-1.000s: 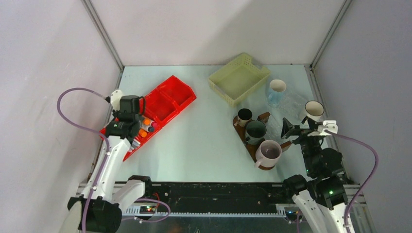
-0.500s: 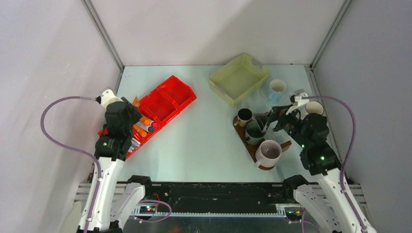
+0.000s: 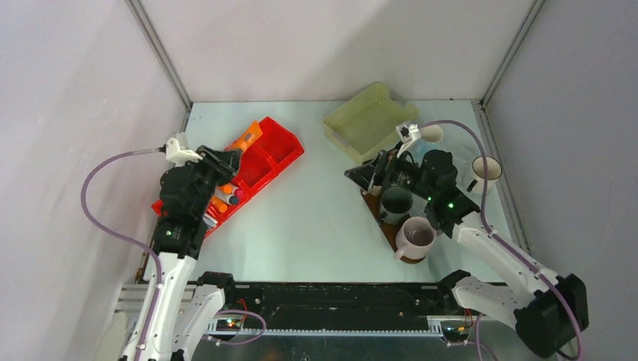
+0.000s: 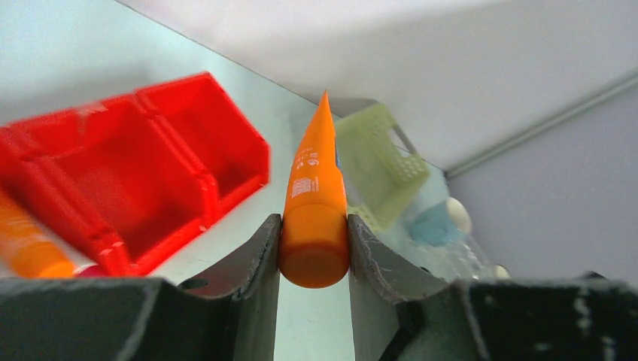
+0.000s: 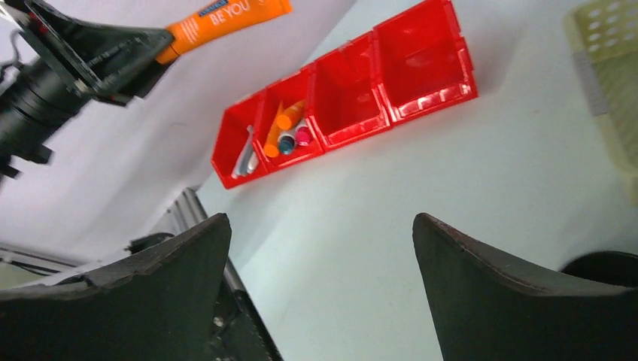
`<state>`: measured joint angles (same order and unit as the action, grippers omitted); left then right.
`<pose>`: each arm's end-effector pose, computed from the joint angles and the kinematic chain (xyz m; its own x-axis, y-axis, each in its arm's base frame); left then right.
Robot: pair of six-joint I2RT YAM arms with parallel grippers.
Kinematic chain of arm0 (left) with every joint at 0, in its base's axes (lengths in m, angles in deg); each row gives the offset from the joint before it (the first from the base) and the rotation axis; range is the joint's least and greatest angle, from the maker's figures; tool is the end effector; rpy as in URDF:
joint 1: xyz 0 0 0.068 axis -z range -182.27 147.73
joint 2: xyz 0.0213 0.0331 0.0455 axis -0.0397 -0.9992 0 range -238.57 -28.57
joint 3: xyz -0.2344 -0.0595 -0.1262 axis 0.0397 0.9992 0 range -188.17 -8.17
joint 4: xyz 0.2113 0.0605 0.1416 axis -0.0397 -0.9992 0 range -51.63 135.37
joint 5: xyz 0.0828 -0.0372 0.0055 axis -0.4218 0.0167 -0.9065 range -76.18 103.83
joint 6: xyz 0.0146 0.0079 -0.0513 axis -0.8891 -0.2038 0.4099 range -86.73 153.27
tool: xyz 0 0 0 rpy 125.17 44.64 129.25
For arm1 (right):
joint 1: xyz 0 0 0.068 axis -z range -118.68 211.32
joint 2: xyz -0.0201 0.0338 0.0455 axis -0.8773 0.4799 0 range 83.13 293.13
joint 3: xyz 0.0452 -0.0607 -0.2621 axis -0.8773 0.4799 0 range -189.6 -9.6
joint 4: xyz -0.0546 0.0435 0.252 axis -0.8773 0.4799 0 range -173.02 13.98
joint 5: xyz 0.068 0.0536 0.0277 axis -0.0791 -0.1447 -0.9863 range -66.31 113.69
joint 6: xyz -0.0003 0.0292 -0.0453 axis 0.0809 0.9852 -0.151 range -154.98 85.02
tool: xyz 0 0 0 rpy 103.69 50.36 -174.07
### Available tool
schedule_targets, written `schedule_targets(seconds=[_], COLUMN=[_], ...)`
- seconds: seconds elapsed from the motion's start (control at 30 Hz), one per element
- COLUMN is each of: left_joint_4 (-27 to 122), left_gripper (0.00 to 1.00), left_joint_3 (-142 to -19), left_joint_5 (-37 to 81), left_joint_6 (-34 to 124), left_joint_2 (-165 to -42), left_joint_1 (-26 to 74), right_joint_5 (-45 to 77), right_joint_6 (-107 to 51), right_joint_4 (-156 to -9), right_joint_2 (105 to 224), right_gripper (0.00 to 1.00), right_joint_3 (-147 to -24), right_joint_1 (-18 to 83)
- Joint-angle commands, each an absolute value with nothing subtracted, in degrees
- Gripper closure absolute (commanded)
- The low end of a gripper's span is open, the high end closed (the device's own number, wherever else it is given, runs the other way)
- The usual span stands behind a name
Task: Prepare toiletry sets of a toothbrush and toothpaste on the tray
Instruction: Pick up the toothpaste from the storage box.
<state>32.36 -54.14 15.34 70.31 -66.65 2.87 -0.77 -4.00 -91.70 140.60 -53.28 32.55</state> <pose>0.1551 -0.0148 0.3596 -0.1407 -0.5919 -0.7936 0.0390 0.7976 -0.6019 0.2001 0.1265 0.3264 -0.4786 0.2718 -0.8349 -0.6453 0.5359 0.5444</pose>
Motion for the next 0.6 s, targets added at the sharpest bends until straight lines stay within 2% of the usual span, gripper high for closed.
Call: schedule_targets(seconds=[0.0, 0.33, 0.57], left_joint_4=[48.3, 61.7, 71.5], left_gripper=[1.00, 1.00, 1.00], left_joint_3=[-51.8, -48.8, -47.1], left_joint_5=[24.7, 27.5, 29.4], left_joint_6=[77.6, 85.4, 91.5], left_joint_2=[-67.3, -72.1, -75.5], left_joint_1=[4.6, 15.1, 20.0], right_joint_5=[-1.9, -3.2, -2.3], right_joint_6=[5.2, 18.9, 24.9], right_joint_4=[-107.1, -128.5, -135.6], right_joint_2=[145.7, 155.3, 158.9], right_gripper=[0.07, 0.13, 0.15], right_joint_3=[-55.5, -55.5, -55.5], right_joint_1=[31.7, 31.1, 31.6])
